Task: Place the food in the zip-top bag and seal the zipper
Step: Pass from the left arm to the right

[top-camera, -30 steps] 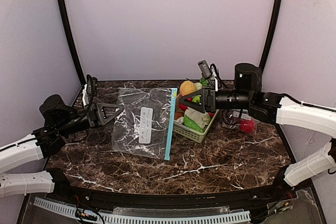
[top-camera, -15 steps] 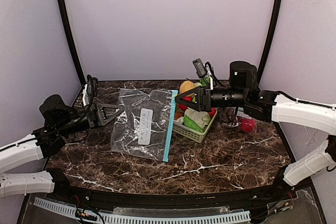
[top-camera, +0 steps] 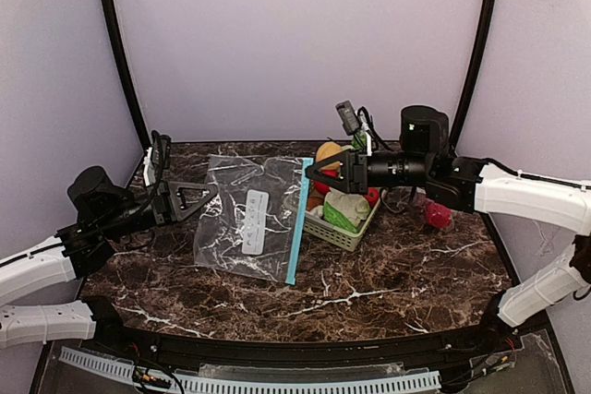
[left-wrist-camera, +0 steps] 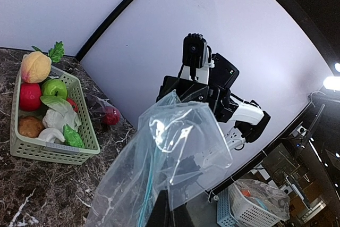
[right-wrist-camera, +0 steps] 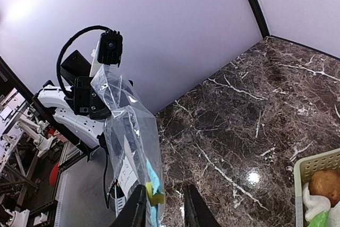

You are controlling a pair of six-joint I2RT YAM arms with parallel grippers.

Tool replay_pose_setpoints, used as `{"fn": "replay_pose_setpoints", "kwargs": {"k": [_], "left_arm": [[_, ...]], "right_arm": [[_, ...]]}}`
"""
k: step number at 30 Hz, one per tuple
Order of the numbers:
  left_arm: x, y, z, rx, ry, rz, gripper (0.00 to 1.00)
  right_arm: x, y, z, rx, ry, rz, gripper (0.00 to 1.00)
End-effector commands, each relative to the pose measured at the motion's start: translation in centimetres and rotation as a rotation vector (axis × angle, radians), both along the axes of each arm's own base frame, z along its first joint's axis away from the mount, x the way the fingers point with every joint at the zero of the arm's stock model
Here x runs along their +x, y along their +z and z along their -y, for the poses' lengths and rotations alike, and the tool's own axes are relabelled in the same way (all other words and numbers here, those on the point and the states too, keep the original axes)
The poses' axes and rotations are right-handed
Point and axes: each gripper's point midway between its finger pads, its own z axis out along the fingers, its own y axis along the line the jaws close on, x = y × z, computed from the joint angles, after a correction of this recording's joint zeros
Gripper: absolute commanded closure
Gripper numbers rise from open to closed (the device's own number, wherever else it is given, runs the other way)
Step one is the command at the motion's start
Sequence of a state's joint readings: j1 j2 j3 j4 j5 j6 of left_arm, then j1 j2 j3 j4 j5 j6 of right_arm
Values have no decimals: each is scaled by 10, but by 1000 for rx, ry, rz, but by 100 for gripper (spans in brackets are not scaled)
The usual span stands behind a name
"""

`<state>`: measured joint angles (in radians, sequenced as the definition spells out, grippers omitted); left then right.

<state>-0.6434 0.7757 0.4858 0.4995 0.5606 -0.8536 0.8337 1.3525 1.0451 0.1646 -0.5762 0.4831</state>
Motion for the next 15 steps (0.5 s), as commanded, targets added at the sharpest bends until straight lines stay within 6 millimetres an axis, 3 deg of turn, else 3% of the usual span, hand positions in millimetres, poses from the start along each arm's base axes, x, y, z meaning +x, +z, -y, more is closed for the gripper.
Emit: {"fn": "replay_pose_setpoints", "kwargs": {"k": [1,8,10,11,12,13,14,15], "left_arm": [[-4,16,-3,-34,-8,41,99],[0,4,-4,2,20,27,99],[2,-1,-5,25,33,20,98],[5,-5,-7,50,53,14,95],[6,-15,-8,92,65,-17,84],[11,-10,-12,117,108,11,78],[12,-26,-17,185,134,-37,65],[23,-18,-28,229,227,-7,59]], "right_arm": [[-2,17,-5,42,17,43,80],[-5,22,-5,53,32,55,100],[-7,23,-5,46,36,63,100],[-7,24,-3,39,30,71,100],[-7,23,-1,29,24,78,100],[-7,24,1,18,18,88,100],[-8,25,4,6,12,99,100],[-8,24,7,-13,6,111,100]]}}
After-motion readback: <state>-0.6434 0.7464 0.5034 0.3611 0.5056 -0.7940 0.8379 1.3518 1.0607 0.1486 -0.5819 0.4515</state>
